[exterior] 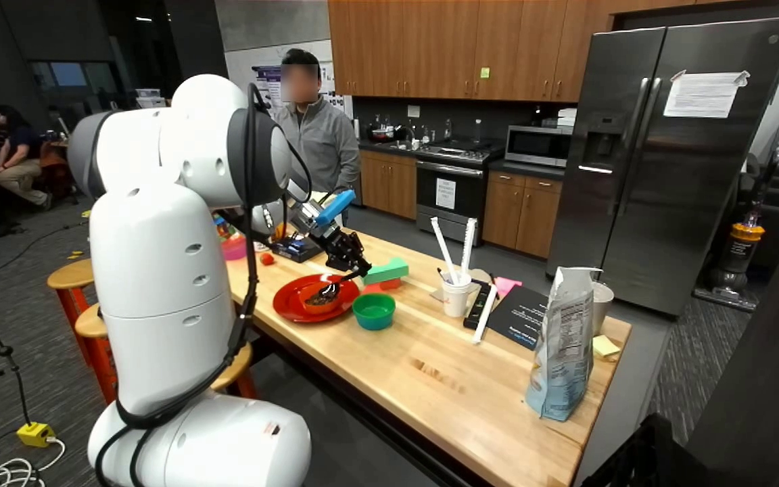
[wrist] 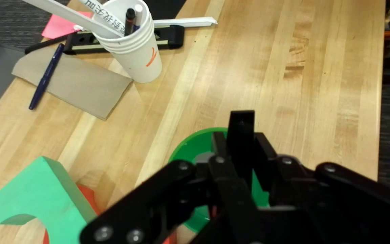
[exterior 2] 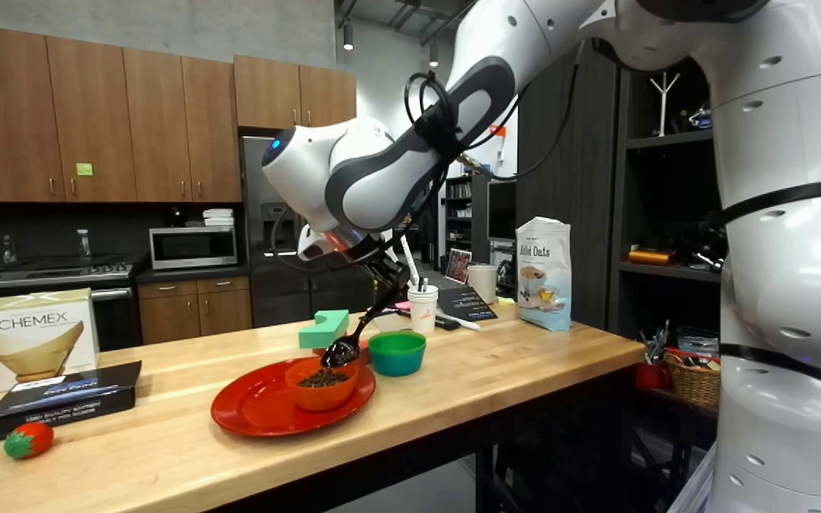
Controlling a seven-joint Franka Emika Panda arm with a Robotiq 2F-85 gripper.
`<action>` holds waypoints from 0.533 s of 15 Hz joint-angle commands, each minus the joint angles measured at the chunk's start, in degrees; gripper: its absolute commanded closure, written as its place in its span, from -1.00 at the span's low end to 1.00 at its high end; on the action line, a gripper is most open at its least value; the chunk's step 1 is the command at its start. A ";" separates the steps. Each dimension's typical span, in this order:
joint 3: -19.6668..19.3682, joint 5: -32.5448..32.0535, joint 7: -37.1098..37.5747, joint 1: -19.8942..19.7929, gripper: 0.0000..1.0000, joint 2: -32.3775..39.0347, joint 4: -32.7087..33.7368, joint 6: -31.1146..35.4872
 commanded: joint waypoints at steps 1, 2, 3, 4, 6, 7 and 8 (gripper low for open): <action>1.24 -1.26 0.78 0.84 0.89 0.80 2.42 -3.31; 1.52 -1.22 0.85 1.03 0.89 1.23 3.09 -3.97; 1.79 -1.24 0.85 1.24 0.89 1.60 3.62 -4.56; 1.91 -1.42 0.69 1.41 0.89 2.21 4.34 -5.24; 1.99 -1.77 0.05 1.58 0.89 3.12 5.46 -6.54; 2.06 -1.97 -0.11 1.76 0.89 3.90 6.21 -7.41; 2.11 -2.16 -0.28 1.85 0.89 4.63 6.85 -8.04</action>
